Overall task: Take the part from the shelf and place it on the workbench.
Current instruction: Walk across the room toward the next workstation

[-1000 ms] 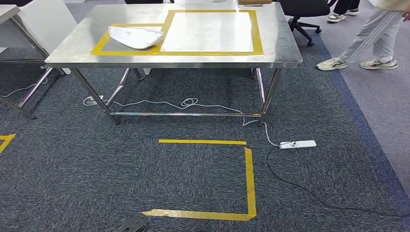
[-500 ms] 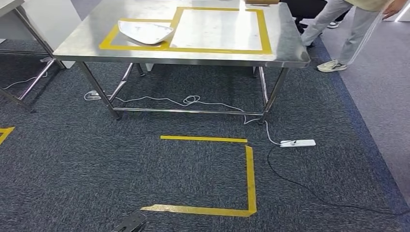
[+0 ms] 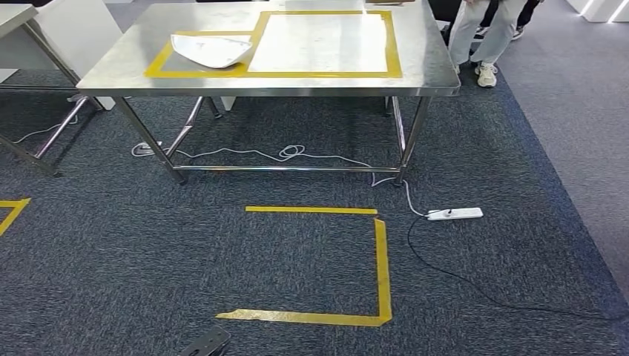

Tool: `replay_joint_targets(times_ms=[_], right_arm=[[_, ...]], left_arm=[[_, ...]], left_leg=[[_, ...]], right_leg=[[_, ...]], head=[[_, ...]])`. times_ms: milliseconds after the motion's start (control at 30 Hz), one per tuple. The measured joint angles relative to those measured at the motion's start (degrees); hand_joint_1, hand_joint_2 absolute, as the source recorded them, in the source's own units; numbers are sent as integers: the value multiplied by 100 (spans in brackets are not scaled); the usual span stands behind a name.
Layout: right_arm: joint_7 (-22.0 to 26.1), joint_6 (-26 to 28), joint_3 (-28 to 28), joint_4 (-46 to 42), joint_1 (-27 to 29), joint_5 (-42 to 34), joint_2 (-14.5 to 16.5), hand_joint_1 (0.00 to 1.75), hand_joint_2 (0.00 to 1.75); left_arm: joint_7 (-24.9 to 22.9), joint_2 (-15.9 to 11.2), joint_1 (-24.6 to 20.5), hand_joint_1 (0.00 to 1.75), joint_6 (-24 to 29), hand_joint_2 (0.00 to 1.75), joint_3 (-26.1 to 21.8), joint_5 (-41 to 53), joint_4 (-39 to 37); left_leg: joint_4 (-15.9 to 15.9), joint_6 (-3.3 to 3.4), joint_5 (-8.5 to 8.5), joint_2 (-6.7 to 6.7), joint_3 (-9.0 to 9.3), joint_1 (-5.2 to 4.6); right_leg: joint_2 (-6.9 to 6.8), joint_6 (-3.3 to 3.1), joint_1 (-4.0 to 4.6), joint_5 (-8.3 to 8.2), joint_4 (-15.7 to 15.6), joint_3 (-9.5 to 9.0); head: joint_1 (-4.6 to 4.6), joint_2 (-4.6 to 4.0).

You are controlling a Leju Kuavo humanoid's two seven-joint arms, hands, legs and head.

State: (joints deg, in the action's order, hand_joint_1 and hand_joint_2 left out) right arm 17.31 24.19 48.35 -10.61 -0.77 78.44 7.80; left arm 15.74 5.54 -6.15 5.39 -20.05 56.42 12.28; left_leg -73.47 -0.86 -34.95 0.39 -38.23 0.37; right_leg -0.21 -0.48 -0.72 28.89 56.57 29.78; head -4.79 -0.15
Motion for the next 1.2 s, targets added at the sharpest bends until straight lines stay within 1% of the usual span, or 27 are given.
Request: replay_joint_targets(times_ms=[33, 67, 100, 133, 167, 200, 233, 300, 467, 633, 767, 1200], right_arm=[[0, 1, 0, 1, 1, 12, 0, 0, 0], [0, 3, 0, 1, 2, 24, 0, 0, 0], [1, 4, 0, 1, 1, 34, 1, 0, 0], [1, 4, 0, 1, -1, 42, 4, 0, 0], [2, 6, 0, 1, -6, 48, 8, 0, 0], [2, 8, -1, 0, -10, 51, 12, 0, 0], [2, 11, -1, 0, -12, 54, 14, 0, 0], [2, 17, -2, -1, -11, 58, 13, 0, 0], [3, 19, -4, 1, -10, 55, 17, 0, 0], [2, 20, -4, 1, -10, 55, 17, 0, 0], [2, 20, -4, 1, -9, 55, 17, 0, 0], [-13, 8, 2, 1, -10, 4, 17, 0, 0]], left_arm=[[0, 1, 5, 0, 1, 0, 1, 3, 0], [0, 1, 7, 0, 1, 0, 3, 5, 0], [1, 0, 7, 0, 1, 0, 4, 7, 0], [2, -5, 3, 0, 3, 0, 5, 9, 0], [5, -9, -2, 0, 5, 0, 6, 11, 0], [11, -7, -8, 0, 8, 0, 8, 13, 0], [17, -4, -8, 0, 10, 0, 11, 14, 0], [29, 2, 8, 0, 13, 0, 16, 16, 0], [44, 3, -1, 0, 17, 0, 19, 16, 0], [44, 2, -3, 0, 17, 0, 23, 16, 0], [44, 1, -3, 0, 17, 0, 23, 15, 0], [42, 1, -3, 0, -22, 0, 25, 17, 0]], left_leg=[[45, 12, 76, 0, 56, 0], [320, 39, 251, -1, 210, -6], [707, 79, 455, -2, 407, -14], [1083, 128, 596, -4, 595, -28], [1386, 169, 685, -6, 732, -43], [1548, 166, 703, -7, 792, -49], [1610, 148, 683, -9, 803, -54], [1640, 91, 687, -11, 781, -60], [1633, 145, 701, -12, 760, -97], [1628, 177, 715, -11, 754, -111], [1626, 186, 721, -11, 752, -111], [1626, 191, 726, -11, 746, -107]], right_leg=[[1, 1, 9, -3, 6, 5], [5, 2, 18, -4, 11, 2], [8, 4, 27, -3, 14, -4], [10, 14, 38, -6, 16, -4], [12, 31, 46, -8, 24, 8], [10, 40, 55, -6, 41, 31], [7, 50, 59, -4, 57, 58], [2, 61, 52, -4, 78, 92], [6, 133, 14, -49, 45, 100], [7, 169, 1, -72, 35, 104], [7, 179, 0, -79, 35, 107], [7, 179, 4, -80, 38, 114]], head=[[-1, 0], [-2, 0], [-2, 0], [2, 0], [2, 0], [9, 0], [15, 0], [20, 0], [16, 0], [14, 0], [13, 0], [13, 0]])
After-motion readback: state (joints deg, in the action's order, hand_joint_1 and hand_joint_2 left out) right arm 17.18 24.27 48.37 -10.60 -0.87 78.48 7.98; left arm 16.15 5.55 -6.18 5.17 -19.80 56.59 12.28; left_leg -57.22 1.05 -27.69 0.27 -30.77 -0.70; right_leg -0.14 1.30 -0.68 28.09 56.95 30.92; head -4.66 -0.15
